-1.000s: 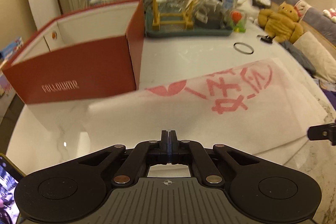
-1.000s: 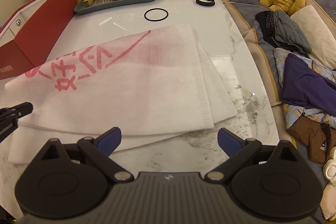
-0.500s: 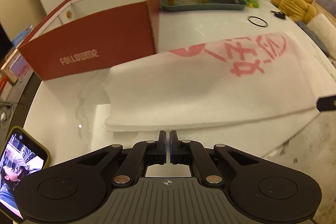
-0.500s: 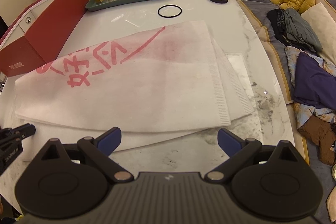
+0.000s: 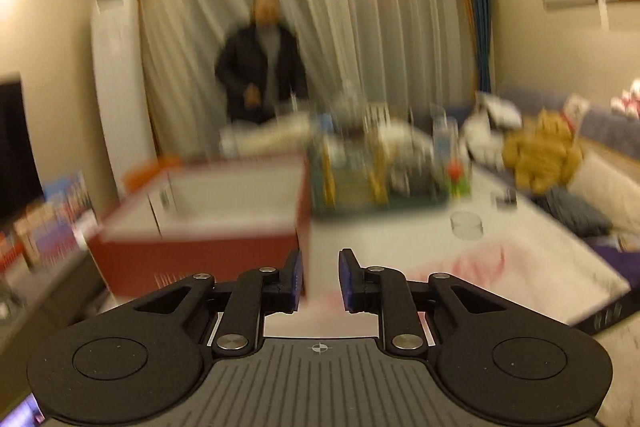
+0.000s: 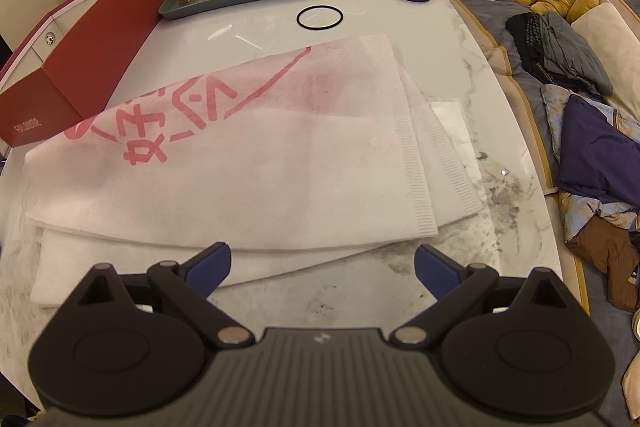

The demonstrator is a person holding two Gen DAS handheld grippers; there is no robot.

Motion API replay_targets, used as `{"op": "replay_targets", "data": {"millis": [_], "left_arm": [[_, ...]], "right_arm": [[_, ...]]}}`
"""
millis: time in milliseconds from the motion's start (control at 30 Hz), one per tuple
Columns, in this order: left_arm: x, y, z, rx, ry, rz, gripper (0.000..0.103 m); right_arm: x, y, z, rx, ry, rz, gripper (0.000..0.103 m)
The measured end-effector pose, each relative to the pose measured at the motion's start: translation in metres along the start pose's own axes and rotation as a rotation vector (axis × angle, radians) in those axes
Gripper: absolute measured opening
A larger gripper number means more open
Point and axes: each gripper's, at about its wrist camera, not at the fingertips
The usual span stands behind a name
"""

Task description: Fold shopping bag

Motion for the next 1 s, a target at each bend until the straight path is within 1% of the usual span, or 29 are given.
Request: {"op": "replay_targets", "data": {"millis": [33,67,100,133,200,267,333,367,433,500,533,600,633,667,700,733,767,800,833,867,900,933,967,1000], "left_arm": [[0.010,-0.007,0.000,-0.010,-0.048,0.095,0.034],[0.018,-0.013,-0.001,0.001,-0.090,0.177,0.049],[0.024,-0.018,-0.002,0.024,-0.109,0.245,0.101],[0.026,-0.022,-0.003,0.044,-0.108,0.280,0.103],[0.028,-0.029,-0.006,0.081,-0.101,0.337,0.103],[0.017,-0.039,-0.005,0.093,-0.059,0.224,0.103],[0.005,-0.040,-0.004,0.110,-0.048,0.146,0.103],[-0.003,-0.036,-0.004,0.123,-0.041,0.093,0.103],[-0.034,-0.023,0.000,0.102,-0.022,-0.108,0.103],[-0.068,-0.001,0.006,0.080,0.003,-0.346,0.103],[-0.079,0.009,0.004,0.106,0.052,-0.426,0.103],[-0.097,0.029,-0.008,0.252,0.165,-0.539,0.103],[-0.106,0.034,-0.011,0.301,0.198,-0.594,0.103],[-0.112,0.038,-0.013,0.325,0.194,-0.623,0.103],[-0.113,0.039,-0.012,0.307,0.172,-0.614,0.103],[-0.113,0.040,-0.012,0.290,0.150,-0.598,0.103],[-0.111,0.039,-0.011,0.278,0.138,-0.545,0.102],[-0.108,0.039,-0.010,0.271,0.125,-0.494,0.094],[-0.103,0.042,-0.010,0.283,0.113,-0.458,0.066],[-0.105,0.041,-0.010,0.282,0.103,-0.468,0.040],[-0.107,0.039,-0.010,0.284,0.093,-0.477,0.000],[-0.109,0.039,-0.010,0.295,0.090,-0.484,0.000],[-0.108,0.038,-0.010,0.302,0.099,-0.469,0.000],[-0.104,0.035,-0.008,0.280,0.097,-0.456,0.000]], "right_arm": [[0.000,0.000,-0.001,0.003,0.000,-0.001,0.101],[0.000,0.001,-0.001,0.005,-0.001,-0.002,0.101],[0.000,0.001,-0.002,0.008,-0.001,-0.002,0.101],[0.000,0.001,-0.002,0.010,-0.001,-0.001,0.101],[-0.001,0.000,-0.003,0.011,-0.003,-0.004,0.101],[-0.002,0.000,-0.003,0.012,-0.004,-0.008,0.101],[-0.002,0.000,-0.004,0.015,-0.005,-0.004,0.101],[-0.002,-0.001,-0.004,0.016,-0.005,-0.003,0.101],[-0.002,-0.001,-0.005,0.018,-0.005,-0.003,0.101],[-0.002,-0.001,-0.005,0.017,-0.005,-0.002,0.101],[-0.002,-0.001,-0.004,0.015,-0.005,-0.002,0.101],[-0.002,-0.001,-0.004,0.011,-0.004,-0.001,0.101],[-0.002,-0.001,-0.003,0.009,-0.004,0.000,0.101],[-0.002,-0.001,-0.003,0.007,-0.004,0.000,0.101],[-0.002,-0.002,-0.003,0.004,-0.003,0.001,0.101],[-0.002,-0.002,-0.002,0.002,-0.003,0.001,0.101],[-0.002,-0.002,-0.002,0.000,-0.003,0.002,0.101],[-0.002,-0.002,-0.001,-0.002,-0.003,0.002,0.101],[-0.002,-0.002,-0.001,-0.004,-0.002,0.003,0.101],[-0.002,-0.002,-0.001,-0.006,-0.002,0.004,0.101],[-0.002,-0.002,-0.001,-0.006,-0.003,0.003,0.101],[-0.002,-0.002,-0.001,-0.006,-0.003,0.003,0.101],[-0.002,-0.002,-0.001,-0.006,-0.004,0.002,0.101],[-0.002,-0.002,-0.001,-0.007,-0.005,0.002,0.101]]}}
Point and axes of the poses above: each gripper's, at about its wrist camera, not at the fingertips, and x roughly against the way its jaws point, z to its right, y to its underside, and after that the axes turned 9 degrees about -y, right-handed
